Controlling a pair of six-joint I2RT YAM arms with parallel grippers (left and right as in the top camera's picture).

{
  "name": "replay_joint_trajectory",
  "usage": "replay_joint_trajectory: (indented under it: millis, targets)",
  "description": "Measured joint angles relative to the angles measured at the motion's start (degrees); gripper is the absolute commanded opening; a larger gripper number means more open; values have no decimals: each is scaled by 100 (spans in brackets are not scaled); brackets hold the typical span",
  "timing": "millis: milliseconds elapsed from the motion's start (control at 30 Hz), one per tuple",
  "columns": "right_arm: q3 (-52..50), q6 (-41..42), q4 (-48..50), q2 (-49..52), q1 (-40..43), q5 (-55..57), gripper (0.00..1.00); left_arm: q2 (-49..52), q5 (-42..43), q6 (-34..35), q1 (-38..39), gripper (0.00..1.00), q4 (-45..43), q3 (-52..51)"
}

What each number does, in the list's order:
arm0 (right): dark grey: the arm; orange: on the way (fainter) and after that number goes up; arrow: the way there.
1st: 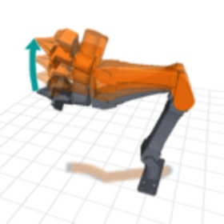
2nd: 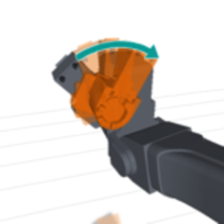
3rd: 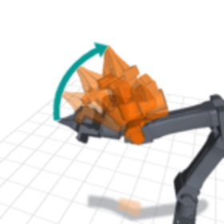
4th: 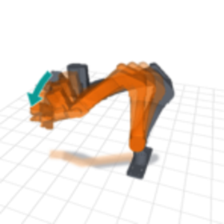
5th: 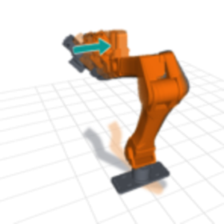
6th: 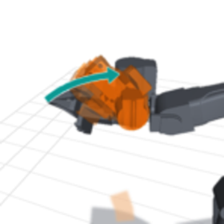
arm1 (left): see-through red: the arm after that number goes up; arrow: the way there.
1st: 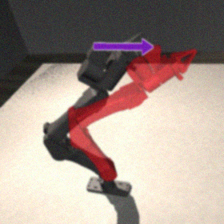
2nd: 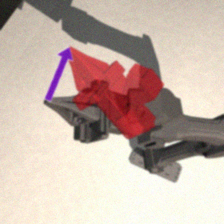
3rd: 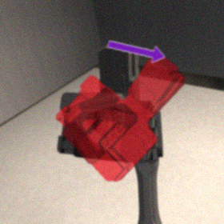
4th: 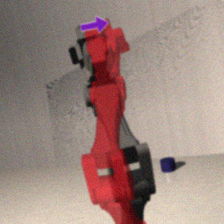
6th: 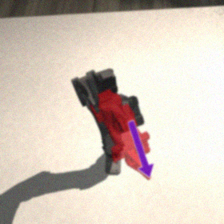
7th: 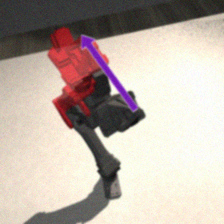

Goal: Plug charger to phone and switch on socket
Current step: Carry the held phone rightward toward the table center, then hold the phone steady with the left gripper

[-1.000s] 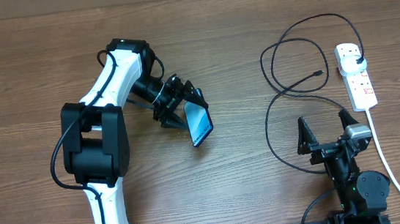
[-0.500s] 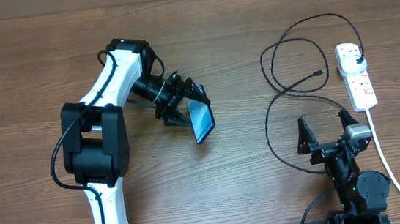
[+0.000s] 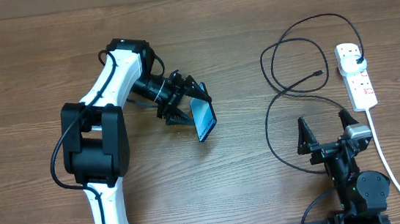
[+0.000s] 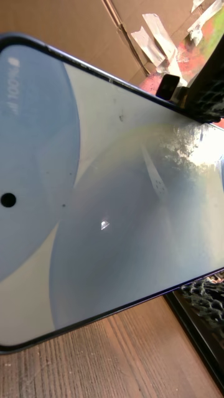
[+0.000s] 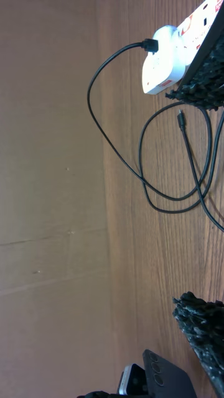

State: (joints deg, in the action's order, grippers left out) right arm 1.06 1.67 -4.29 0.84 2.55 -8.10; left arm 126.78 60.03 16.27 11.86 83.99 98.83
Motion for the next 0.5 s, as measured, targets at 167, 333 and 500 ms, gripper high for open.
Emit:
replay_joint_trajectory:
  millis: [167, 333, 500]
  targets:
    - [0, -2, -2, 0, 0, 0, 100, 0, 20, 2, 0, 70, 2, 0]
    - [0, -2, -2, 0, -2, 0, 100, 0, 249, 0, 0, 70, 2, 0]
    - [0, -2, 0, 0, -2, 0, 100, 0, 376, 2, 0, 70, 28, 0]
